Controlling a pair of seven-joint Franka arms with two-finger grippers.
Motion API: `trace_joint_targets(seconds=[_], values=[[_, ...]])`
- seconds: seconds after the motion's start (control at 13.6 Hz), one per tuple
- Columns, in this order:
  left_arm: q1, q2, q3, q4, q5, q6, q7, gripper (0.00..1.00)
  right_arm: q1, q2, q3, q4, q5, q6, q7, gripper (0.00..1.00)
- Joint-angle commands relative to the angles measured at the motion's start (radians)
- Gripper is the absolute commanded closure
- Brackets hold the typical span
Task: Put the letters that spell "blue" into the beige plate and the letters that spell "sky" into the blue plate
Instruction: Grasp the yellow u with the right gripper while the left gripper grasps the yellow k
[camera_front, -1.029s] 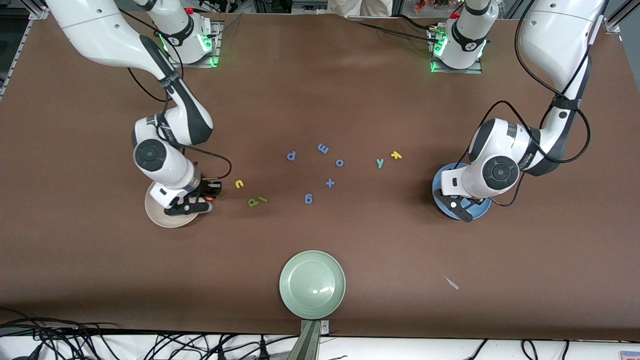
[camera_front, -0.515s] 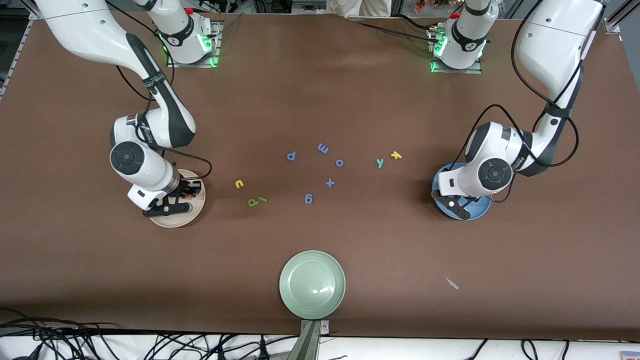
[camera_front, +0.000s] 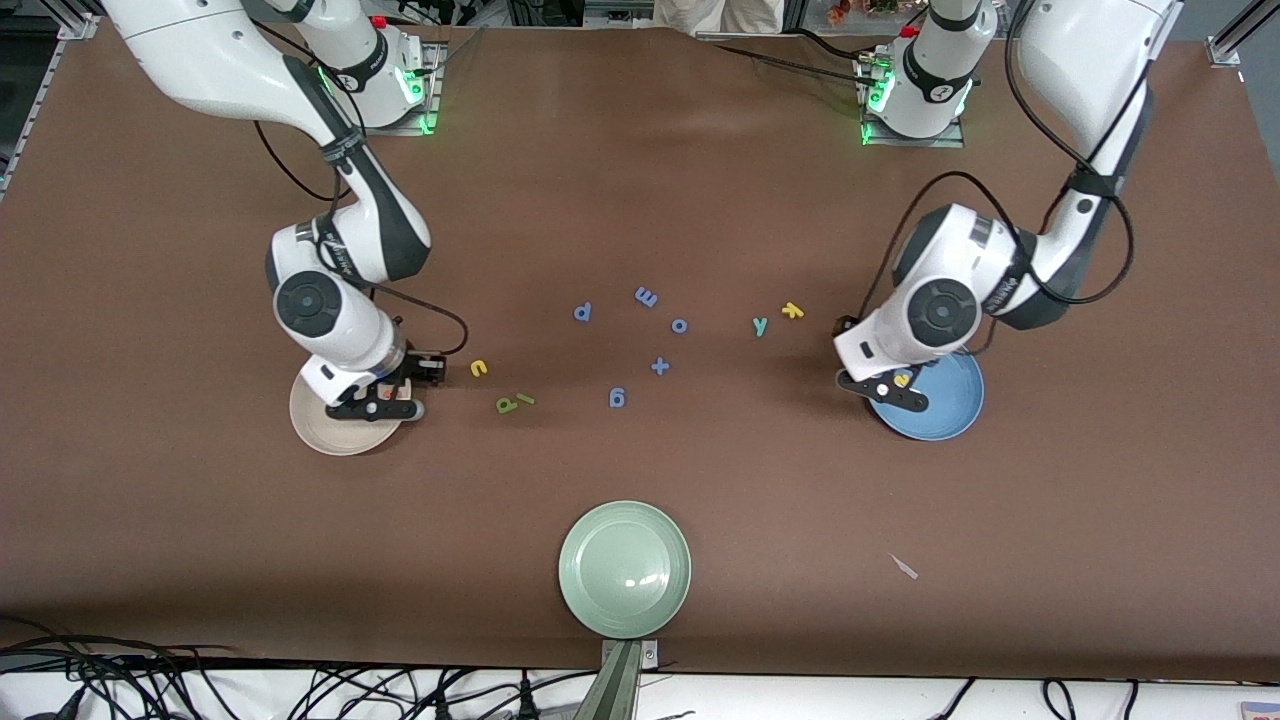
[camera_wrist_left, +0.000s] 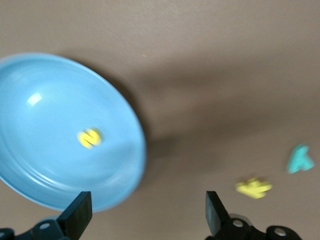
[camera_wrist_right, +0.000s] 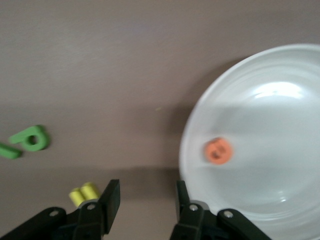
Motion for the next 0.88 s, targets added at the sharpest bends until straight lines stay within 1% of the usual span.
trace_joint_targets(seconds=[0.0, 0.07, 0.15, 0.29, 0.37, 0.51, 0.59, 0.66, 0.81], values=[[-0.002, -0.011, -0.065, -0.043, 0.006, 0.007, -0.309, 0.0, 0.023, 0.025, 0.019, 0.004, -0.002, 0.029, 0.064, 0.47], [-0.004, -0.008, -0.087, -0.051, 0.008, 0.031, -0.457, 0.0, 0.03, 0.037, 0.019, 0.002, -0.002, 0.049, 0.066, 0.47], [-0.004, -0.007, -0.098, -0.066, 0.008, 0.067, -0.559, 0.0, 0.045, 0.048, 0.019, 0.001, 0.001, 0.068, 0.067, 0.47], [-0.001, -0.007, -0.099, -0.106, 0.008, 0.14, -0.672, 0.0, 0.059, 0.062, 0.019, -0.004, 0.0, 0.092, 0.105, 0.47], [0.001, -0.008, -0.099, -0.141, 0.008, 0.186, -0.744, 0.0, 0.062, 0.07, 0.019, -0.004, -0.004, 0.099, 0.123, 0.47], [-0.001, -0.019, -0.099, -0.231, 0.008, 0.318, -0.857, 0.0, 0.066, 0.074, 0.019, -0.007, -0.002, 0.103, 0.124, 0.47], [-0.002, -0.019, -0.104, -0.259, 0.012, 0.353, -0.923, 0.0, 0.068, 0.076, 0.019, -0.01, 0.0, 0.103, 0.124, 0.47], [-0.001, -0.019, -0.127, -0.282, 0.021, 0.364, -0.968, 0.0, 0.071, 0.077, 0.019, -0.016, 0.0, 0.103, 0.126, 0.47], [-0.001, -0.017, -0.133, -0.302, 0.023, 0.383, -1.026, 0.0, 0.069, 0.077, 0.019, -0.024, 0.001, 0.103, 0.126, 0.48]])
